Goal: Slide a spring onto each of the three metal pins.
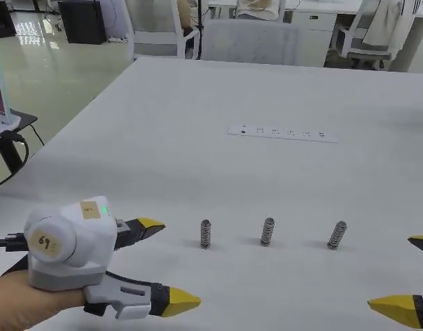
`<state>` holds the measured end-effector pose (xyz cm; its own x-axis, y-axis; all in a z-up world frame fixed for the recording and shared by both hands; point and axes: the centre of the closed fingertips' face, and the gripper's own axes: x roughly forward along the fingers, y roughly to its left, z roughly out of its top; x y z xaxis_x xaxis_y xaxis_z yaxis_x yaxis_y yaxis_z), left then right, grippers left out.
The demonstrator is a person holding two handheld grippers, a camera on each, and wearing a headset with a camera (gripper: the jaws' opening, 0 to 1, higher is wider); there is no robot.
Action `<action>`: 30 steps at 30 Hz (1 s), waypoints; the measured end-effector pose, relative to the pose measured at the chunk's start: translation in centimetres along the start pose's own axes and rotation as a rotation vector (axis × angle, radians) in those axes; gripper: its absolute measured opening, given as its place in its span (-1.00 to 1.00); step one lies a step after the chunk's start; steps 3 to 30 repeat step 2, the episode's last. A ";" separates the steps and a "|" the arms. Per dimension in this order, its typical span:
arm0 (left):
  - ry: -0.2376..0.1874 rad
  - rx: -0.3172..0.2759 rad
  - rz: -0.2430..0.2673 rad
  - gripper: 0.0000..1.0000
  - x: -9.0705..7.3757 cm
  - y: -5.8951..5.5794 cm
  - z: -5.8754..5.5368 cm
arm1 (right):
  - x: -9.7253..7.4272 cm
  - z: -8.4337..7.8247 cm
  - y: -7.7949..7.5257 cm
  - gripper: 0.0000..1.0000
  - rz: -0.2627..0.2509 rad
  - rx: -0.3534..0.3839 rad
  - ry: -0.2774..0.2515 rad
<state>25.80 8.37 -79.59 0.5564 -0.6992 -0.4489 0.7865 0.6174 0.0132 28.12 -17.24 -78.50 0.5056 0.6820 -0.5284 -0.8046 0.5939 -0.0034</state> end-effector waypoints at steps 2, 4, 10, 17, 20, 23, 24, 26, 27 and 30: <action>0.000 -0.001 0.001 0.51 0.0 0.0 0.0 | 0.0 -0.1 0.0 0.69 0.001 0.001 0.002; 0.000 -0.001 0.001 0.51 0.0 0.0 0.0 | 0.0 -0.1 0.0 0.69 0.001 0.001 0.002; 0.000 -0.001 0.001 0.51 0.0 0.0 0.0 | 0.0 -0.1 0.0 0.69 0.001 0.001 0.002; 0.000 -0.001 0.001 0.51 0.0 0.0 0.0 | 0.0 -0.1 0.0 0.69 0.001 0.001 0.002; 0.000 -0.001 0.001 0.51 0.0 0.0 0.0 | 0.0 -0.1 0.0 0.69 0.001 0.001 0.002; 0.000 -0.001 0.001 0.51 0.0 0.0 0.0 | 0.0 -0.1 0.0 0.69 0.001 0.001 0.002; 0.000 -0.001 0.001 0.51 0.0 0.0 0.0 | 0.0 -0.1 0.0 0.69 0.001 0.001 0.002; 0.000 -0.001 0.001 0.51 0.0 0.0 0.0 | 0.0 -0.1 0.0 0.69 0.001 0.001 0.002; 0.000 -0.001 0.001 0.51 0.0 0.0 0.0 | 0.0 -0.1 0.0 0.69 0.001 0.001 0.002; 0.000 -0.001 0.001 0.51 0.0 0.0 0.0 | 0.0 -0.1 0.0 0.69 0.001 0.001 0.002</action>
